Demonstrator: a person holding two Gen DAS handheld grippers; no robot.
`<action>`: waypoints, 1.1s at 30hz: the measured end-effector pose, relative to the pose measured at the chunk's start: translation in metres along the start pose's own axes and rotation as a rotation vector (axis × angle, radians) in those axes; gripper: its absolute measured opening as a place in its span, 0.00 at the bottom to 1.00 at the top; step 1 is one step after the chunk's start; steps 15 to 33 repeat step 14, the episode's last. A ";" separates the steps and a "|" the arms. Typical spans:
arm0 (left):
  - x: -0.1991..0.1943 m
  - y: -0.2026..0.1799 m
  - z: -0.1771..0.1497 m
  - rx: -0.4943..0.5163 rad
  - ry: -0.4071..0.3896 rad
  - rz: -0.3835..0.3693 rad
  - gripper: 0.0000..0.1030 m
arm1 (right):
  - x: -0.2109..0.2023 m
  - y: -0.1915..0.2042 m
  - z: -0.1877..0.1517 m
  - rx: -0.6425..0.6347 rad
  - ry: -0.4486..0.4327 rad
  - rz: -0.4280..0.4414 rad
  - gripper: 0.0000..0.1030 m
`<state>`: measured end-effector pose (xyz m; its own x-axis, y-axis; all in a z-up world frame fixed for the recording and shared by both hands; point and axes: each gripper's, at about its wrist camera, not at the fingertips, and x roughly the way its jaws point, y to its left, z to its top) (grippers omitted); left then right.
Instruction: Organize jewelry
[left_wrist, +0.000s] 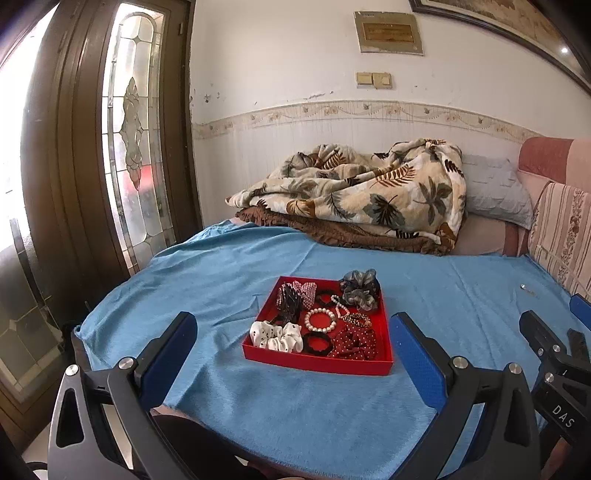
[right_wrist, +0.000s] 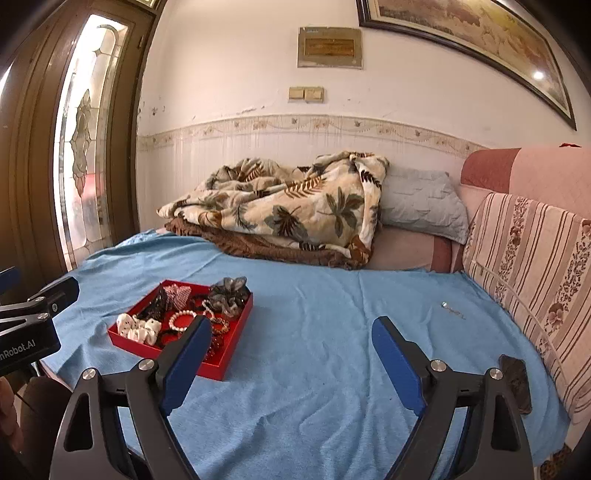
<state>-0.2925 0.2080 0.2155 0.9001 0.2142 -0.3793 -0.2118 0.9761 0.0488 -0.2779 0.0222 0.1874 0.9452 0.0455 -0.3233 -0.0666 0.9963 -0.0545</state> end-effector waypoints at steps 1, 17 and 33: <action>-0.002 0.001 0.001 0.000 -0.003 0.000 1.00 | -0.003 0.000 0.001 0.000 -0.005 -0.001 0.90; -0.010 0.004 0.000 -0.010 0.013 0.000 1.00 | -0.010 0.001 -0.002 0.002 -0.003 0.027 0.92; -0.010 0.004 0.000 -0.010 0.013 0.000 1.00 | -0.010 0.001 -0.002 0.002 -0.003 0.027 0.92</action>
